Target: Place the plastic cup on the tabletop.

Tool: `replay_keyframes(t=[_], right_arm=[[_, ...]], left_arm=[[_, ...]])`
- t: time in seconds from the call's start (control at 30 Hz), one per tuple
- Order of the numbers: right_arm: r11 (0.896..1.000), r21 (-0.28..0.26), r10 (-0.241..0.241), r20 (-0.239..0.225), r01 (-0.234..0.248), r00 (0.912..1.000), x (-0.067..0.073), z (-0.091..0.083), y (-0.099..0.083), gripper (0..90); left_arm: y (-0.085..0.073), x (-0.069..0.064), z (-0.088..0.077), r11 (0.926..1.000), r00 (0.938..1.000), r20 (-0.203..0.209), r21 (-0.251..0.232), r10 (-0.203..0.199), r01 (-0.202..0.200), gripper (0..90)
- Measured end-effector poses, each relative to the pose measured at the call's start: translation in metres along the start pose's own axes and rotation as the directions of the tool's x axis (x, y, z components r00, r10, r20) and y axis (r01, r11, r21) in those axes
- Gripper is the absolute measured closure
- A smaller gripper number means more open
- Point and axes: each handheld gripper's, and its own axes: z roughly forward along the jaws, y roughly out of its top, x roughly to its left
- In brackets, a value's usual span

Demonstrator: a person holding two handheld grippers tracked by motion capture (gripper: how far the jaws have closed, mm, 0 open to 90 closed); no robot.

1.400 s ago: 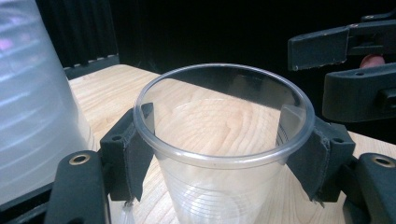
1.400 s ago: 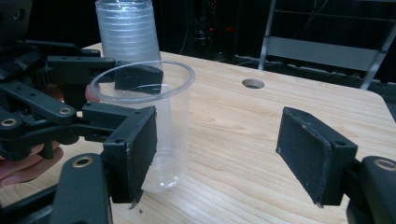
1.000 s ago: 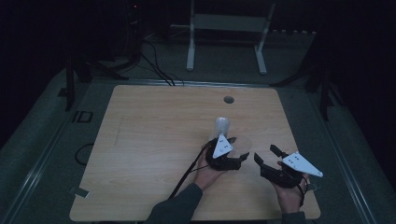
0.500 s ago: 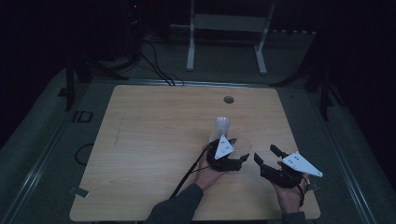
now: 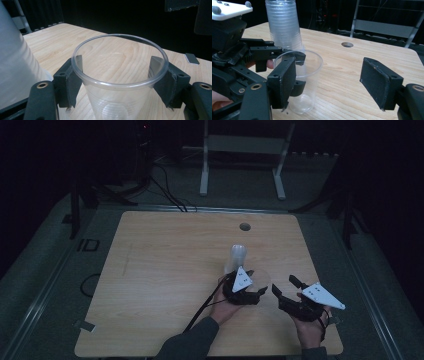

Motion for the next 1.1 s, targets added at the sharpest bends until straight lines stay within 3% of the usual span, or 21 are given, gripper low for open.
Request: replay_keyframes(t=[1.1], right_arm=[[1.000, -0.004, -0.001, 0.006, 0.001, 1.0000, -0.0009, -0.0008, -0.0003, 28.6]], left_arm=[[-0.0092, -0.0078, 0.0068, 0.9998, 0.9999, 0.007, 0.014, 0.015, -0.015, 27.5]])
